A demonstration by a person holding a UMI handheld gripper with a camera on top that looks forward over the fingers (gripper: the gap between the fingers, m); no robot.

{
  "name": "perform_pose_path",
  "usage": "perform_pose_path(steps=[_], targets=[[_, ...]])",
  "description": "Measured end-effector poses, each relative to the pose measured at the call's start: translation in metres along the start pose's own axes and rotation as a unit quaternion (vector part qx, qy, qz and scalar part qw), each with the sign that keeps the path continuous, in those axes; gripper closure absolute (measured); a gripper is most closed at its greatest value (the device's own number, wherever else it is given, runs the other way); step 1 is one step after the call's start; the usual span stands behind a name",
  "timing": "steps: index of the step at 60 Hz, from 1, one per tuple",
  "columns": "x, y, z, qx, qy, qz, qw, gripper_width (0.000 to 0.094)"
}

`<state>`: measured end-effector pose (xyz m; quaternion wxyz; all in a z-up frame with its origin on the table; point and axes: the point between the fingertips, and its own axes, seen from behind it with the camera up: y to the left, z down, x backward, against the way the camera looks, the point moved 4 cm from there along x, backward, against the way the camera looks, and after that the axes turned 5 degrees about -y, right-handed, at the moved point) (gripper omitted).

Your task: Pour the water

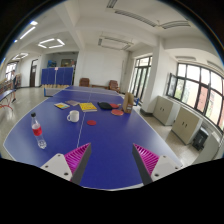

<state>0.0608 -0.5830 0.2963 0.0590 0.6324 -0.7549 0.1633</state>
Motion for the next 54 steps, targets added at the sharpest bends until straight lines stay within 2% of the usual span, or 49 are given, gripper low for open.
perform_pose_path(steps=[13,21,27,34,41,45,54], targets=[[0.012,0.019,0.035,0.007,0.016,-0.003,1.0,0.0087],[0.021,0.047,0.078,0.021,0.05,-0.02,0.998,0.0083],[0.031,0.101,0.127,0.031,0.068,-0.047,0.996,0.0082],[0.03,0.178,0.143,0.02,0.085,-0.083,0.993,0.0084],[0.019,0.273,0.141,-0.015,0.07,-0.122,0.99,0.0084],[-0.012,0.319,0.124,-0.023,0.054,-0.139,0.989,0.0082],[-0.079,0.393,0.083,-0.025,0.005,-0.144,0.989,0.0084]])
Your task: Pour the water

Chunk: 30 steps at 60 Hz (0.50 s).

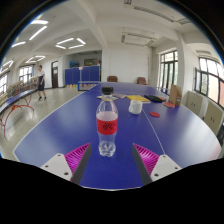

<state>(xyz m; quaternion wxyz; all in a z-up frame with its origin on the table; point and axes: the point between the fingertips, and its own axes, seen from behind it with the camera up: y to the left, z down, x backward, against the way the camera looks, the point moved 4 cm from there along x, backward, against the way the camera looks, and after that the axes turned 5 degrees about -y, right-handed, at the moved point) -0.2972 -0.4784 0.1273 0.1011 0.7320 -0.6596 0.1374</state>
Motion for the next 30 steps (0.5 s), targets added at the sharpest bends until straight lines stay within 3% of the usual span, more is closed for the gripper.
perform_pose_path(steps=[15,18,24,30], targets=[[-0.111,0.01,-0.024,-0.018,-0.043,0.034,0.998,0.0116],[-0.118,0.011,-0.026,-0.014,-0.053,0.036,0.998,0.0155],[-0.139,0.012,-0.023,0.004,-0.062,0.042,0.997,0.0397],[-0.141,0.014,-0.027,0.002,-0.084,0.038,0.996,0.0461]])
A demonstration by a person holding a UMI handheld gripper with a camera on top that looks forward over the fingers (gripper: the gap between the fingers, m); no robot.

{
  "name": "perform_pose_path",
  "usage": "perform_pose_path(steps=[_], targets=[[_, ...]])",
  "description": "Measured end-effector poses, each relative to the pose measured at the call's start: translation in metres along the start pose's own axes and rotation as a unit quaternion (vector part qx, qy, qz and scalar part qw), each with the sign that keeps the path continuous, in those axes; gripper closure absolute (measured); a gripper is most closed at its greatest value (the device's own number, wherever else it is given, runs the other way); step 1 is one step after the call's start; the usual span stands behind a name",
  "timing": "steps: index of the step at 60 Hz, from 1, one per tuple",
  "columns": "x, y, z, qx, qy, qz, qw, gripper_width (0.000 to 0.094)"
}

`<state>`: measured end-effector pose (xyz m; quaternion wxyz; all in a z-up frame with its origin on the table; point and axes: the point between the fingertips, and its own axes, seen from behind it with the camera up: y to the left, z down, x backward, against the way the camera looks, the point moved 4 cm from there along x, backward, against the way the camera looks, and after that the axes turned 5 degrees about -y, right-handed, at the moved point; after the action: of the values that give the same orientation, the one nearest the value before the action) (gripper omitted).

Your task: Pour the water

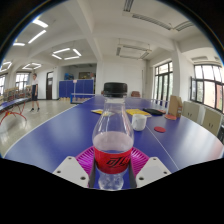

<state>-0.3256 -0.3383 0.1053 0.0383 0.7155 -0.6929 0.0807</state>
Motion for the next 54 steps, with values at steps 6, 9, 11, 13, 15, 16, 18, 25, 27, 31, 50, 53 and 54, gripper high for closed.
perform_pose_path(steps=[6,9,11,13,15,16,18,25,27,31,50,53,54], targets=[[0.002,0.003,-0.001,-0.008,-0.004,-0.009,1.0,0.0565],[0.002,0.004,-0.002,-0.008,-0.003,-0.009,1.0,0.0599],[0.003,0.003,-0.002,-0.007,-0.001,-0.008,1.0,0.0601],[0.003,0.004,-0.001,-0.011,0.001,-0.012,1.0,0.06],[0.005,0.006,-0.002,-0.017,0.004,-0.017,1.0,0.06],[0.006,0.007,-0.005,-0.019,0.005,-0.02,1.0,0.06],[0.007,0.009,-0.012,-0.023,0.002,-0.027,0.999,0.0599],[0.003,0.026,-0.057,-0.034,-0.021,-0.074,0.996,0.0599],[-0.001,0.032,-0.074,-0.044,-0.031,-0.09,0.994,0.0599],[-0.014,0.039,-0.111,-0.079,-0.053,-0.124,0.988,0.0598],[-0.136,0.039,-0.289,-0.464,-0.109,-0.295,0.828,0.0598],[-0.163,0.023,-0.302,-0.551,-0.104,-0.315,0.766,0.0599],[-0.172,0.018,-0.304,-0.578,-0.101,-0.322,0.743,0.0599]])
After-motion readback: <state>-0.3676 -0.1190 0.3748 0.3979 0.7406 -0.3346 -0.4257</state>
